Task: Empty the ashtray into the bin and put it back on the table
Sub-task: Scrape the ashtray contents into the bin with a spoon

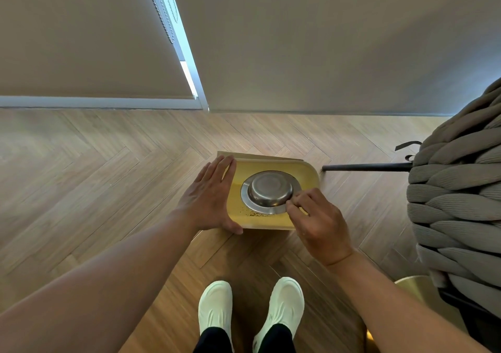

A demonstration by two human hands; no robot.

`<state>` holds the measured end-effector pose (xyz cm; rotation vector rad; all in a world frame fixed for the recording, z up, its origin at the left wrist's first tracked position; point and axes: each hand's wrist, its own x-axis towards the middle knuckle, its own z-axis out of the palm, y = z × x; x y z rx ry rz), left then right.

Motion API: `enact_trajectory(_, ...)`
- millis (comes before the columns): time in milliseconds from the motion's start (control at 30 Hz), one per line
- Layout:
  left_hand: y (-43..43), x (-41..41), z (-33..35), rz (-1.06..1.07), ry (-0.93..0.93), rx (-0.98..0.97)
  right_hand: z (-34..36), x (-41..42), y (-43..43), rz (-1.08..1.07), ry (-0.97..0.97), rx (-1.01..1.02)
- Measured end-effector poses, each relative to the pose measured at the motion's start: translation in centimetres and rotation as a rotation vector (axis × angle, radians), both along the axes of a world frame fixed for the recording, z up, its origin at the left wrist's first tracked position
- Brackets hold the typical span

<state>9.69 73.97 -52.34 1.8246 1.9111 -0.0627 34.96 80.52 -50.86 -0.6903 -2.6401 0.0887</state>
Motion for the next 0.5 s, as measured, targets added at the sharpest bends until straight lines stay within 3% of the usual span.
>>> enact_trajectory(500,-0.05,0.06,0.07,-0.001,0.002,0.001,0.86,-0.70,-0.32,0.042,0.067,0.032)
